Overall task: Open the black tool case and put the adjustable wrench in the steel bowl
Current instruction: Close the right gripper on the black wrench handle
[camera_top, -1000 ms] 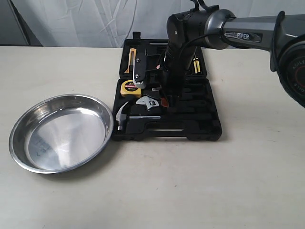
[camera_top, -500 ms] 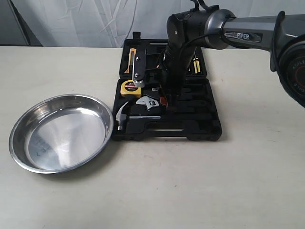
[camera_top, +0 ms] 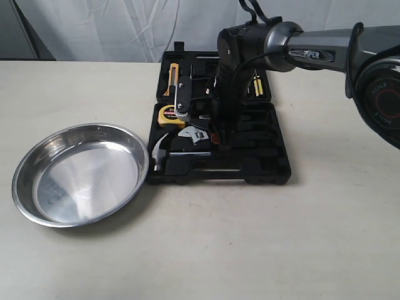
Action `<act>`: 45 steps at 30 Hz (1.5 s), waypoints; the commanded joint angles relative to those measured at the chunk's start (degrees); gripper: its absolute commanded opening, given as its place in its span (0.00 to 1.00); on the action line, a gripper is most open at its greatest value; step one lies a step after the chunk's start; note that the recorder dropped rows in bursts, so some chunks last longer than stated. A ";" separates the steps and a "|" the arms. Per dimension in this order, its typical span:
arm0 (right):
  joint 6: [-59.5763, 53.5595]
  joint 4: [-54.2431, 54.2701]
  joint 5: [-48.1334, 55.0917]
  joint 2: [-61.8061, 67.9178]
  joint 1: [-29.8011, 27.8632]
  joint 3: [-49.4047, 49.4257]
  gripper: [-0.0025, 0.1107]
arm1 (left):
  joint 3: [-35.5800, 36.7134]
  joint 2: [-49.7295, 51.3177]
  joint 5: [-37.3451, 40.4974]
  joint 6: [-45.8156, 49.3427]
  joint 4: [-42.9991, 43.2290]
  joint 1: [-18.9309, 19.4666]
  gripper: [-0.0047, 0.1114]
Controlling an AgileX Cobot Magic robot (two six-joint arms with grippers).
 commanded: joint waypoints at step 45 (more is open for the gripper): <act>4.87 -2.65 0.95 -3.62 -0.33 -0.20 0.02 | 0.31 -0.39 0.14 0.05 0.23 0.00 0.04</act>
